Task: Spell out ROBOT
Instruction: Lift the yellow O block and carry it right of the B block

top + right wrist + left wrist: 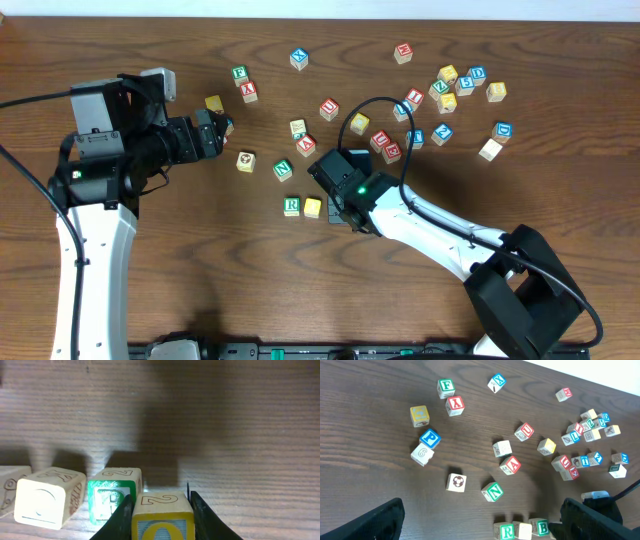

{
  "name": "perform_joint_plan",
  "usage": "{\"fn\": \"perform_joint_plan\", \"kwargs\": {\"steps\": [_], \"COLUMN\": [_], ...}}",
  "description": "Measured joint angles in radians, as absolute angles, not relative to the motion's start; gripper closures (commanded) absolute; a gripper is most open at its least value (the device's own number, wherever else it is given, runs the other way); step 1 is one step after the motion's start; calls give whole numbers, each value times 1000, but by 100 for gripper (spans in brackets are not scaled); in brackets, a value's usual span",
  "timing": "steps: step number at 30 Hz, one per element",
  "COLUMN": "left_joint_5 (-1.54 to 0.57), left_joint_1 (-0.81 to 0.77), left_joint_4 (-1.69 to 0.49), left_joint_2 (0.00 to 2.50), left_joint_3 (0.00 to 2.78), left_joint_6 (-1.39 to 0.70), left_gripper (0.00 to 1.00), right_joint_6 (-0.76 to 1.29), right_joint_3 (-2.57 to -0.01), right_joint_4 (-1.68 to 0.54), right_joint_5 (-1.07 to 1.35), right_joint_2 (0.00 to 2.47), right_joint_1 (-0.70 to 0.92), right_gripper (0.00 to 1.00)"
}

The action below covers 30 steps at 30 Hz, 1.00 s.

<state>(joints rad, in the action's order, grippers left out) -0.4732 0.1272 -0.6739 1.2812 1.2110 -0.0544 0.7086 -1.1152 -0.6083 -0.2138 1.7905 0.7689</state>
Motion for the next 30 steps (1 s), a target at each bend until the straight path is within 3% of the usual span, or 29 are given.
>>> {"fn": "perform_joint_plan", "kwargs": {"steps": [30], "left_joint_5": [-473], "left_joint_1": [127], "left_joint_4": [-674], "left_joint_2": [1281], "left_joint_3": [1211], "left_joint_6": [-54], "left_gripper": [2], "right_joint_6": [716], "right_joint_3": [-1104], "right_joint_4": [-570], "right_joint_5": [-216], "right_joint_2": [1792], "right_joint_1": [814], "right_gripper": [92]}}
